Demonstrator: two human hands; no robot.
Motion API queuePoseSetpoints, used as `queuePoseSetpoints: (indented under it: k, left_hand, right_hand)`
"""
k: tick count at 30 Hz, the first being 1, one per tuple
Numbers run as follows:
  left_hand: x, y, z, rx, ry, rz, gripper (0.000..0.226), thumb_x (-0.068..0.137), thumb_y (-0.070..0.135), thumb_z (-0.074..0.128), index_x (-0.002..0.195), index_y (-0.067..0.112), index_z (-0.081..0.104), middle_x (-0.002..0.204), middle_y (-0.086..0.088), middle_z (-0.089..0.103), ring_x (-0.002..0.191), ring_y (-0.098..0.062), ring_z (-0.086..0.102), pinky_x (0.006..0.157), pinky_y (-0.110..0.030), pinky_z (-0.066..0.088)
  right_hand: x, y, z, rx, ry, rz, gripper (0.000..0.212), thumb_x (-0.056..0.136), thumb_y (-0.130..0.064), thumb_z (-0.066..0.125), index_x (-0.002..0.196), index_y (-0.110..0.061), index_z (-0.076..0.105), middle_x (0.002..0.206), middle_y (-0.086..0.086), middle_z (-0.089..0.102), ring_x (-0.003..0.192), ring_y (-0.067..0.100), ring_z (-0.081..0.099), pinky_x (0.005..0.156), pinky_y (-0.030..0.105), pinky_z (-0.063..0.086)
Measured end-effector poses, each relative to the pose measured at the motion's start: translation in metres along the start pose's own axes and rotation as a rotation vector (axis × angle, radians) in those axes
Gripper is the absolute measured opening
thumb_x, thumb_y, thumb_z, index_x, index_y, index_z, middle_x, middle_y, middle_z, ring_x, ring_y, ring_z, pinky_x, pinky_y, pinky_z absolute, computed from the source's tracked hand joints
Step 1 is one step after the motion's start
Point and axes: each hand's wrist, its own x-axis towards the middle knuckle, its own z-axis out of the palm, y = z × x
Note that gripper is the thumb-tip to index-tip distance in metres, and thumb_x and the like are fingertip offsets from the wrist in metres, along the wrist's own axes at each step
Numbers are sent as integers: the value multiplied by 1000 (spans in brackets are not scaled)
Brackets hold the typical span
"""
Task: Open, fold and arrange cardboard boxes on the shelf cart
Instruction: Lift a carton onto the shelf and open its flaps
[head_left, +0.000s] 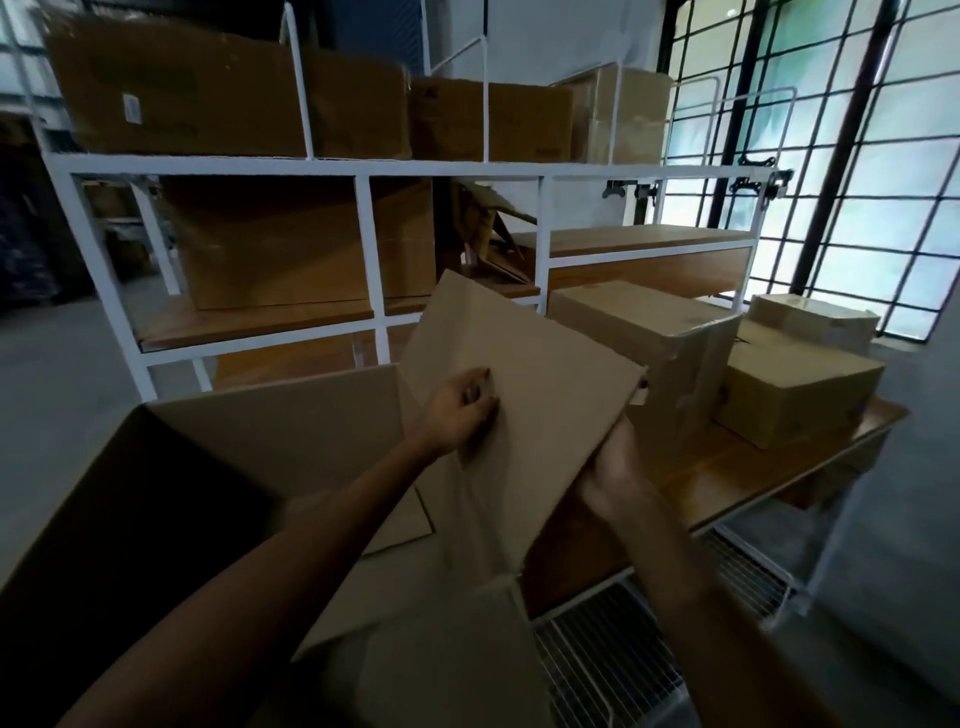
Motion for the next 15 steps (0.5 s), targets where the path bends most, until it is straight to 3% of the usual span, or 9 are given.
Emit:
queuePoseSetpoints:
  k: [4, 7, 9, 11, 13, 15]
  left_hand:
    - [4, -15, 27, 238, -99, -40, 54, 101, 43, 45, 150, 21, 40, 158, -7, 34, 142, -26, 35, 113, -36, 27]
    - [3, -22, 41, 431, -193, -53, 64, 98, 61, 29, 152, 27, 34, 161, -5, 26, 147, -28, 27, 117, -52, 22]
    - [1, -22, 48, 516, -224, -86, 63, 98, 62, 25, 152, 30, 32, 163, 0, 23, 149, -27, 20, 114, -60, 16]
    - [2, -24, 54, 572, -237, -113, 57, 102, 55, 28, 152, 31, 33, 163, 3, 22, 150, -26, 16, 112, -61, 11]
    - [4, -22, 56, 609, -266, -106, 54, 103, 51, 32, 151, 26, 38, 161, -1, 26, 148, -25, 21, 116, -52, 13]
    - [6, -19, 59, 608, -285, -80, 49, 103, 43, 42, 142, 16, 52, 151, -10, 45, 137, -28, 41, 112, -37, 26]
  right_hand:
    - [15, 2, -51, 360, 127, 103, 59, 97, -57, 37, 124, -13, 65, 116, 15, 69, 107, 34, 64, 98, 48, 48]
    - [20, 5, -90, 437, 183, 198, 63, 92, -63, 45, 103, -10, 76, 106, 16, 72, 98, 34, 68, 94, 45, 50]
    - [20, 9, -106, 340, 210, 249, 47, 96, -46, 52, 98, -6, 77, 102, 18, 72, 91, 32, 69, 85, 44, 55]
    - [25, 14, -119, 204, 258, 321, 25, 96, -20, 57, 112, -3, 66, 108, 19, 66, 95, 32, 65, 72, 42, 58]
    - [30, 23, -135, 4, 289, 335, 28, 91, -8, 63, 118, -4, 64, 119, 16, 61, 109, 33, 59, 76, 41, 56]
    - [28, 32, -145, -373, 259, 261, 25, 89, -6, 66, 113, -6, 70, 119, 9, 62, 111, 26, 56, 85, 36, 50]
